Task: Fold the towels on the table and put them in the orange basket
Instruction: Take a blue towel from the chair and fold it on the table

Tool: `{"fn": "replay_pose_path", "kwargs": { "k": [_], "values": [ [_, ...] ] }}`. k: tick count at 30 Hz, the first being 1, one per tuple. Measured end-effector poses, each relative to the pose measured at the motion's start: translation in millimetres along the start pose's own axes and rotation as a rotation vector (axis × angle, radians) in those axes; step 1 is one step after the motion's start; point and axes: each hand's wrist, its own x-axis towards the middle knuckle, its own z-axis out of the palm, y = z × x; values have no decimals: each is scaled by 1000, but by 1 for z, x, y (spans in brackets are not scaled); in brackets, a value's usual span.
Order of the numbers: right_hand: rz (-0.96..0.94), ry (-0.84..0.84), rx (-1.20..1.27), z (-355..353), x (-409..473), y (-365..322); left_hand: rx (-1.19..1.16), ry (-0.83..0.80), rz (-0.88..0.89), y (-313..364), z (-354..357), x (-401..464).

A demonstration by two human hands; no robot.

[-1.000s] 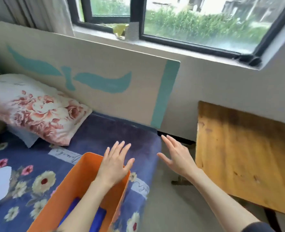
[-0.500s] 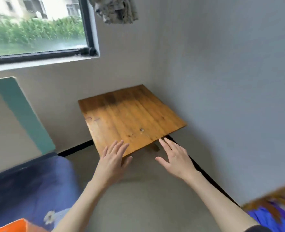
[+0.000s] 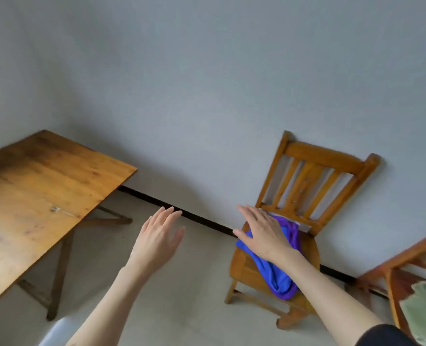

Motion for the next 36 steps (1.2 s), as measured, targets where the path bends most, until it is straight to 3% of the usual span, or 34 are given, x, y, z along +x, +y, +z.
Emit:
{"fn": "replay_pose_path", "kwargs": {
  "k": [13, 21, 30, 36],
  "values": [
    [361, -24, 152, 21, 5, 187, -82, -312, 189, 113, 143, 118],
    [526, -161, 239, 62, 34, 262, -134, -666, 102, 144, 251, 193],
    [478, -248, 243, 147, 67, 344, -184, -769, -75, 152, 374, 212],
    [333, -340, 279, 251, 109, 375, -9, -863, -26, 112, 454, 221]
  ]
}}
